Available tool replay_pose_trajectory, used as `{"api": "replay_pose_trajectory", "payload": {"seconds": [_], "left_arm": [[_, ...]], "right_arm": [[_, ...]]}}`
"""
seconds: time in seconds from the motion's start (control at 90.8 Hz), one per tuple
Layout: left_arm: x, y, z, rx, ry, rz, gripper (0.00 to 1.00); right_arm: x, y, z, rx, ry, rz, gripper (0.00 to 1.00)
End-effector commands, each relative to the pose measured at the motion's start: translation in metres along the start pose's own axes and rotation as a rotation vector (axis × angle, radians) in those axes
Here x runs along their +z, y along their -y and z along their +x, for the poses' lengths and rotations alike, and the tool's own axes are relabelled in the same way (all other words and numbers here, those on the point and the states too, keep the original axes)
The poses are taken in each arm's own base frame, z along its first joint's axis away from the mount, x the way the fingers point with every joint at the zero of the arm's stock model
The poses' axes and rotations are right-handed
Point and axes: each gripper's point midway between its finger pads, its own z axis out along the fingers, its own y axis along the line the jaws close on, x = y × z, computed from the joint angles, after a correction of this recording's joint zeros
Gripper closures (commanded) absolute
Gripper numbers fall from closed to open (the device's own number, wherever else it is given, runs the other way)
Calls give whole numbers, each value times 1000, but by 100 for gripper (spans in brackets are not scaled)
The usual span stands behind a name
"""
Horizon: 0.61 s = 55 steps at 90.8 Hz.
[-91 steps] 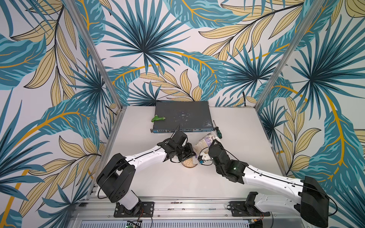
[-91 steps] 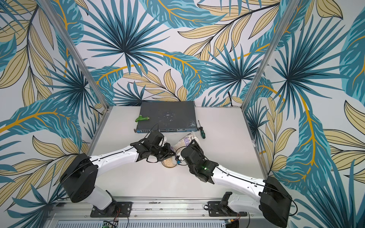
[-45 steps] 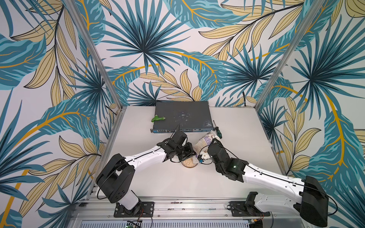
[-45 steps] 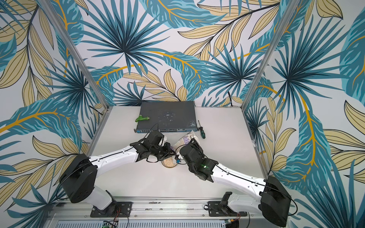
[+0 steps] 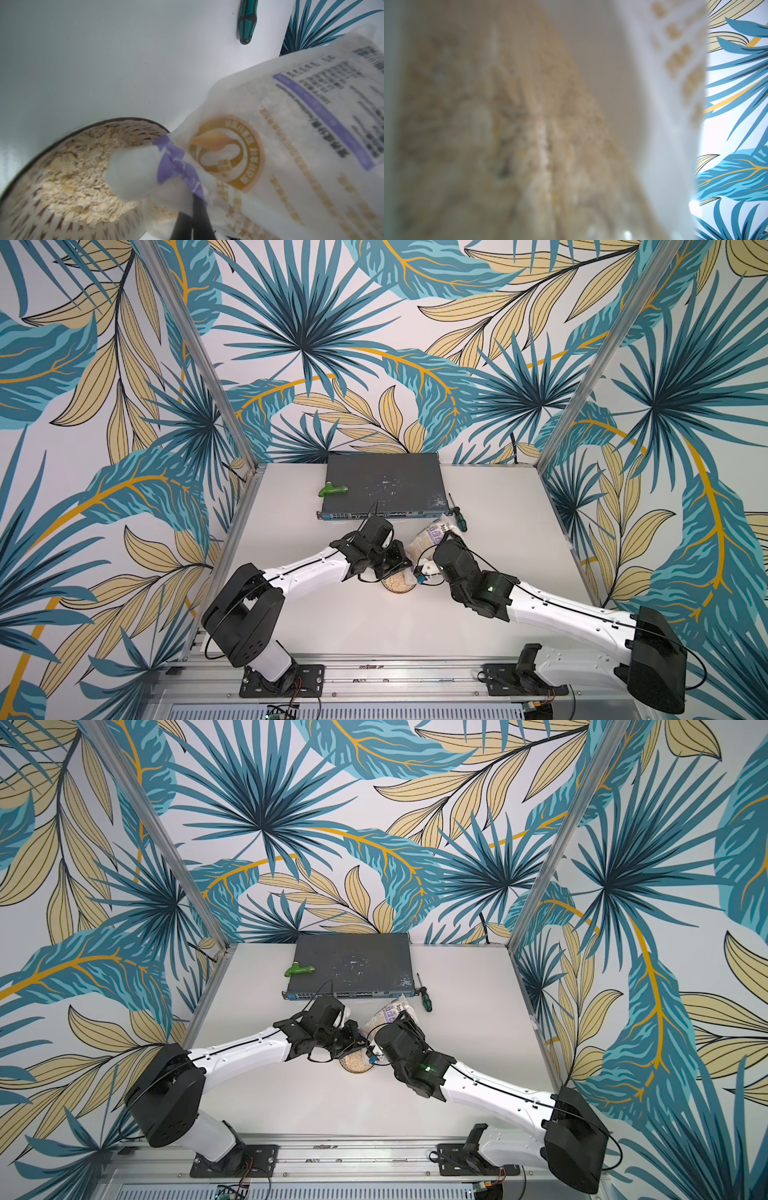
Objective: Pour the oats into the breakfast bowl
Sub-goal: Pour the oats into the bowl.
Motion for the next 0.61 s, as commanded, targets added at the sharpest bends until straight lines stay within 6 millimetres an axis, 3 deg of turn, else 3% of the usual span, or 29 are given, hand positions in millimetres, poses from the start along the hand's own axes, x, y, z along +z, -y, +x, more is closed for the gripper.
{"api": "replay_pose_trajectory", "payload": {"seconds": [0.0,0.408,0.595], "left_arm": [[3,-93,-6,-112,54,-310,100],[-6,-83,-7,-104,72,-282,100],[-6,-78,-10,-101,81,-266,100]], "right_arm": [[-30,93,58,420,-94,248,100],[-33,76,63,427,-102,232,100],[-39,82,71,450,-107,256,100]]}}
